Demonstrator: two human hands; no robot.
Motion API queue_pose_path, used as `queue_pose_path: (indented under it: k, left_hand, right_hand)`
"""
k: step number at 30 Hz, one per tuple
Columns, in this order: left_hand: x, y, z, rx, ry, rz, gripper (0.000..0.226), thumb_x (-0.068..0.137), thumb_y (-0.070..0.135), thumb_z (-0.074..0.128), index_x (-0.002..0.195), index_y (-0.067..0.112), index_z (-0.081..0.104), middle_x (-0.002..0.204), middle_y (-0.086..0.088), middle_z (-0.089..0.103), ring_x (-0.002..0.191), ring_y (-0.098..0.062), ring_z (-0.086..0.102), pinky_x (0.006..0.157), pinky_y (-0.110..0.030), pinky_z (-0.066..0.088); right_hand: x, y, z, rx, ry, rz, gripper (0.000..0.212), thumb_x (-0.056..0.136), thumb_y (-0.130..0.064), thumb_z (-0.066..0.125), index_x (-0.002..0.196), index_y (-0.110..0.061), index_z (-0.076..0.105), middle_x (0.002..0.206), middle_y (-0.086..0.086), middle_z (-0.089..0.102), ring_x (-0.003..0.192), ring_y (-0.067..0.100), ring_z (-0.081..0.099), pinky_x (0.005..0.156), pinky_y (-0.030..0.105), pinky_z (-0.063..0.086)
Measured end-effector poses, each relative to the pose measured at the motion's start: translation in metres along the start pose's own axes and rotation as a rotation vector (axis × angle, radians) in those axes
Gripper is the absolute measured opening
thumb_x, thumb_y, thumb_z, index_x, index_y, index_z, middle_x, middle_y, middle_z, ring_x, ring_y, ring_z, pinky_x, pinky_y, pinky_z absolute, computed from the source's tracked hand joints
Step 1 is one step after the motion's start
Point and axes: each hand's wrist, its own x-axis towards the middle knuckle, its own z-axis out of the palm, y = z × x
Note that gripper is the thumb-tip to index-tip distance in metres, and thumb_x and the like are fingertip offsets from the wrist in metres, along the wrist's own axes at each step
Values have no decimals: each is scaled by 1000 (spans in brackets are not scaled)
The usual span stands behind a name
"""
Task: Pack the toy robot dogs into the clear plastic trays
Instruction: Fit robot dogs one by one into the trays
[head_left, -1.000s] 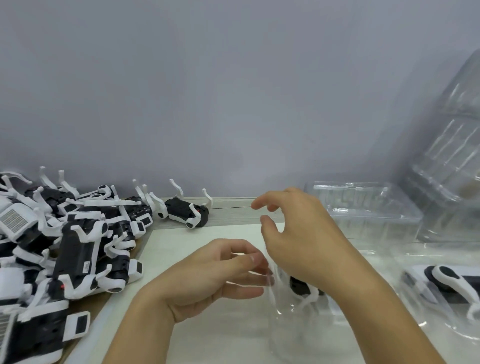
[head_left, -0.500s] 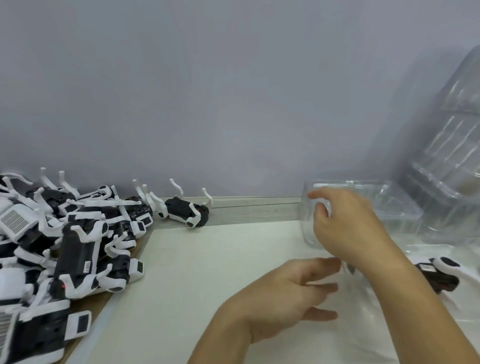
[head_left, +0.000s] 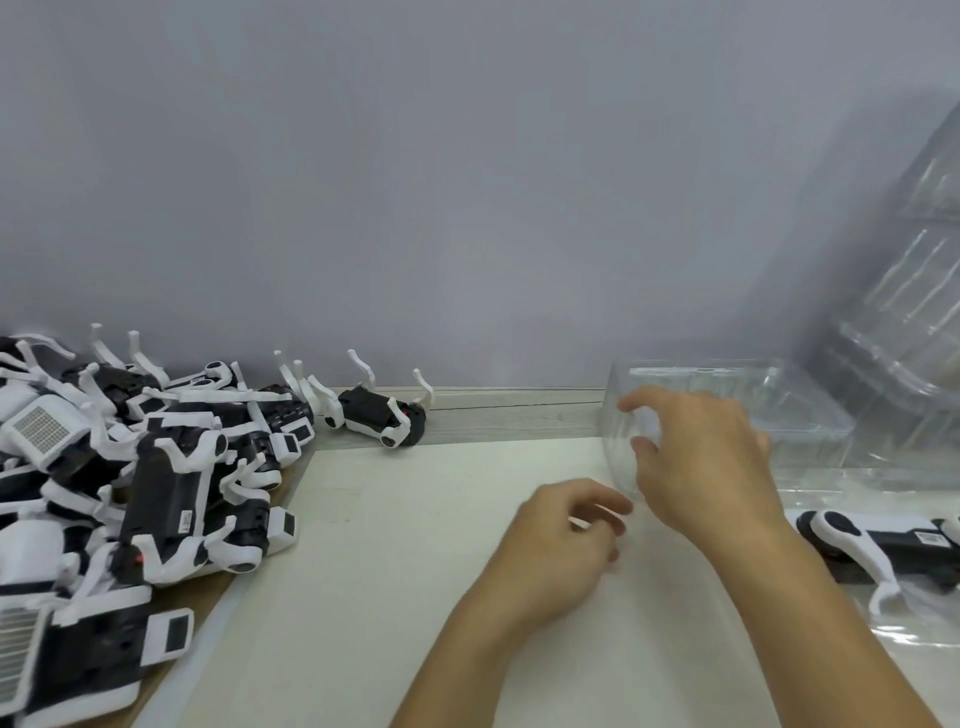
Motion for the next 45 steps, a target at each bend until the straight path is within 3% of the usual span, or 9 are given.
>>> queue_pose_path:
  k: [4,7,10,13,18,23,28,34,45]
  left_hand:
    - [4,-6,-17,-145,269,-70,24,93,8,49,100,22,67,95,0,70,67,-4,66,61,-20,54]
    - [6,-10,-26,-240,370,-137,15,94,20,59,109,19,63,98,2,68,73,-8,68,74,-27,59]
    - [5,-1,-33,-538,354,-87,15,96,19,58,87,16,70,95,-2,70,83,-17,66,72,-29,53]
    - [4,7,-38,-797,323,16,35,98,17,53,65,20,63,90,1,72,83,-16,64,76,-32,44]
    - [3,10,-38,-969,283,29,24,101,13,50,81,9,63,86,-4,72,80,-14,72,82,-28,48]
    - [3,6,-38,-1007,268,43,25,102,5,44,91,2,67,86,-6,74,79,-14,72,82,-29,52]
    - [3,5,-37,-1063,271,32,38,101,1,44,72,8,67,80,-6,72,74,-16,72,80,-30,51]
    - [3,3,-37,-1066,244,34,48,100,1,43,66,12,74,80,-6,72,76,-17,73,73,-27,54]
    - [4,0,-38,-818,397,-89,28,103,0,43,83,-2,64,79,-11,73,73,-20,73,68,-28,58]
  right_hand:
    - [-2,-10,2,165,107,-99,35,91,-17,64,124,-31,63,109,4,69,110,26,60,90,38,46]
    - [-4,-23,4,338,213,-190,31,91,-16,66,119,-28,67,103,-1,69,102,19,61,87,32,43]
    - [-6,-34,1,511,294,-240,24,90,-17,68,113,-26,70,88,-13,63,86,6,56,78,19,35]
    - [-7,-39,-3,629,293,-242,22,90,-19,68,110,-27,71,88,-15,65,88,6,59,81,25,44]
    - [-6,-40,-5,657,245,-232,20,88,-27,69,108,-30,70,89,-17,65,88,3,58,79,21,40]
    - [-7,-41,-6,610,256,-206,24,82,-37,76,104,-28,72,90,-12,65,85,4,56,74,16,37]
    - [-8,-44,-7,693,256,-157,17,81,-30,77,98,-27,76,88,-12,69,85,6,61,77,19,41]
    - [-7,-44,-9,773,235,-105,14,80,-26,79,93,-29,76,87,-16,69,87,-5,61,74,6,40]
    - [-7,-41,-11,742,275,-133,16,82,-27,78,97,-30,75,89,-16,67,84,-8,58,71,3,38]
